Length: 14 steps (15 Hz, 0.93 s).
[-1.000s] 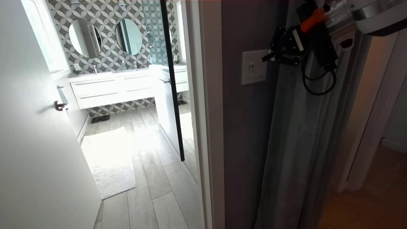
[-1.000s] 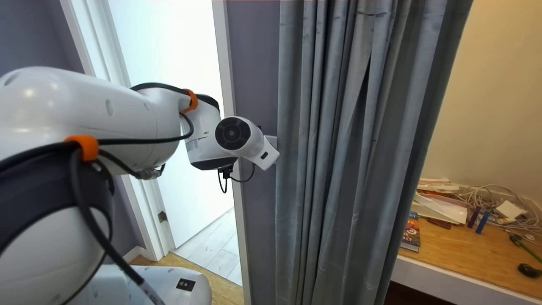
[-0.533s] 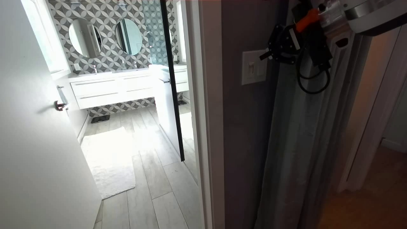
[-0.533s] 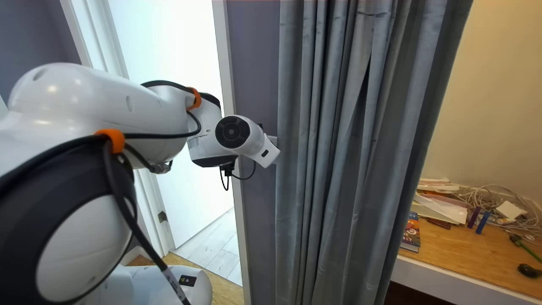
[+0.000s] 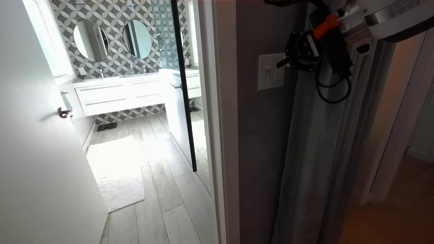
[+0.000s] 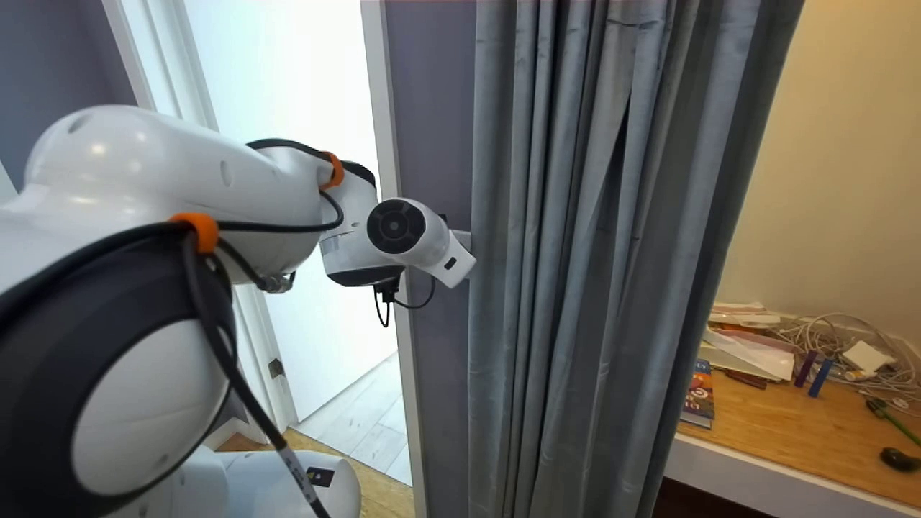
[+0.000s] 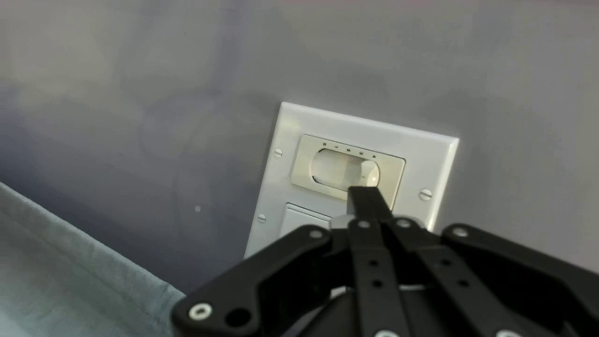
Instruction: Turn off the light switch
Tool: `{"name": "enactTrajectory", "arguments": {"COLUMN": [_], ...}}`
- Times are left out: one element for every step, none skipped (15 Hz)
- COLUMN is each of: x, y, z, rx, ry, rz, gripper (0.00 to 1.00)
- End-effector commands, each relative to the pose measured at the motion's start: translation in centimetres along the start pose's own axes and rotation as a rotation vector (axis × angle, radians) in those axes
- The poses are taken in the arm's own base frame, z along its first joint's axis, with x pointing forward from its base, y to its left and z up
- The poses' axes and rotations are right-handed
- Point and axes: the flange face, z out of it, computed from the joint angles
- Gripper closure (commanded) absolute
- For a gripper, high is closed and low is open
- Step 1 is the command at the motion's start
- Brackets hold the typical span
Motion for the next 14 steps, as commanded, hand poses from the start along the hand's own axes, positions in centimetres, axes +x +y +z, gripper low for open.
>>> {"name": "enactTrajectory", "arguments": {"x": [0.7,0.8,1.0,1.1,1.2,1.2,1.2,1.3,1.5,1.6,1.7,1.7,1.8,1.8], "y": [0.0,0.0,0.0,-0.1,0.0,-0.1,-0.1,0.0,0.1,0.1,0.2,0.3,0.5,0.6], "z": [1.0,1.0,1.1,1.2,1.3,1.5,1.7,1.9,2.1,2.3,2.5,2.8,3.1,3.3], "rx": [-0.023,-0.024,-0.025,-0.022,-0.025,-0.025,-0.028,-0.033,-0.039,-0.043,-0.051,-0.059,-0.067,-0.074], "ry": [0.061,0.07,0.085,0.089,0.095,0.09,0.093,0.094,0.101,0.101,0.103,0.104,0.107,0.106], "rz": [-0.03,-0.027,-0.03,-0.03,-0.027,-0.022,-0.023,-0.025,-0.029,-0.03,-0.035,-0.041,-0.048,-0.05], "gripper": [1.0,1.0,1.0,1.0,1.0,1.0,1.0,1.0,1.0,1.0,1.0,1.0,1.0,1.0]}}
